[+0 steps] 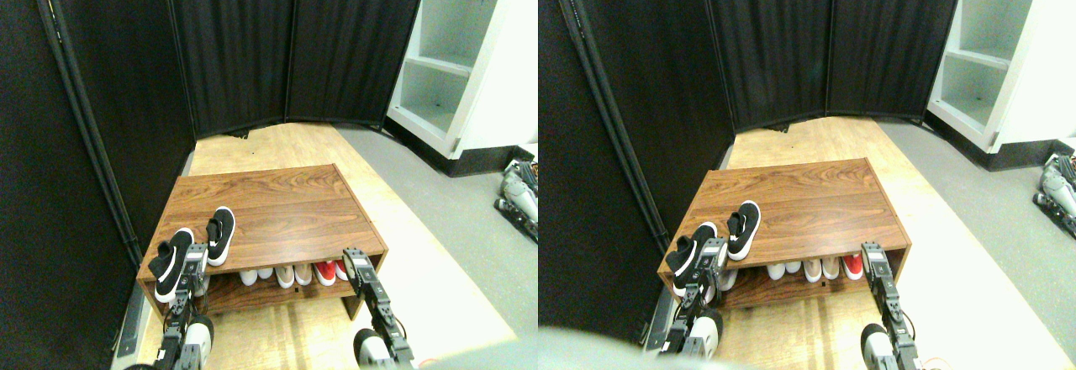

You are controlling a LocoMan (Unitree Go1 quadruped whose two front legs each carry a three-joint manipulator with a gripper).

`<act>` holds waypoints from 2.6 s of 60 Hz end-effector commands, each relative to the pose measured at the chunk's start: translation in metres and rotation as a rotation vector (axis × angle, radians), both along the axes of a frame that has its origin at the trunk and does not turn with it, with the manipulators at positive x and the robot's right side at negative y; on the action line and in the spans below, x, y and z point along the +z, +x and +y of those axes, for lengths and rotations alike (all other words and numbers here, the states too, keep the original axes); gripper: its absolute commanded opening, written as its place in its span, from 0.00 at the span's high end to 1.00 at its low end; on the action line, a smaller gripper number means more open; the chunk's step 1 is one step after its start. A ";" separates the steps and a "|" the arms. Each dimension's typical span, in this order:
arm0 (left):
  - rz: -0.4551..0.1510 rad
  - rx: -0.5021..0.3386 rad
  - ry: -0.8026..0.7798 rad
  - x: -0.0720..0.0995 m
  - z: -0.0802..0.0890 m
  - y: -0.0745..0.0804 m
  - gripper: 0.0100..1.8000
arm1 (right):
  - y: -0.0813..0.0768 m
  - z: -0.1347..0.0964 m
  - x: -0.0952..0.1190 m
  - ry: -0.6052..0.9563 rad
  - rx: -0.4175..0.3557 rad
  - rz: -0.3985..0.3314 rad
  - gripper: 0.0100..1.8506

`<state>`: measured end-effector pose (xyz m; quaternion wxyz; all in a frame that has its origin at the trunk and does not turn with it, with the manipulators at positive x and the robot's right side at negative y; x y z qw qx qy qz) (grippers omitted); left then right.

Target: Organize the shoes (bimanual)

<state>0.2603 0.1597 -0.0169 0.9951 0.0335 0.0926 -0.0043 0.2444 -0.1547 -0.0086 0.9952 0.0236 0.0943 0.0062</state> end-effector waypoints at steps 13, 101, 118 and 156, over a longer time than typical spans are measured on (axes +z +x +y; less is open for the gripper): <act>-0.060 -0.064 -0.023 0.001 -0.002 -0.001 1.00 | 0.001 0.003 0.005 -0.009 0.005 -0.029 0.69; -0.219 0.331 -0.831 -0.010 0.013 -0.060 0.13 | 0.012 -0.002 -0.007 0.319 0.010 -0.139 0.76; -0.282 0.411 -0.909 -0.029 0.047 -0.051 0.07 | 0.017 -0.009 -0.012 0.314 0.016 -0.137 0.77; -0.267 0.431 -1.063 -0.033 0.054 -0.016 0.13 | 0.019 -0.005 -0.012 0.315 0.014 -0.111 0.77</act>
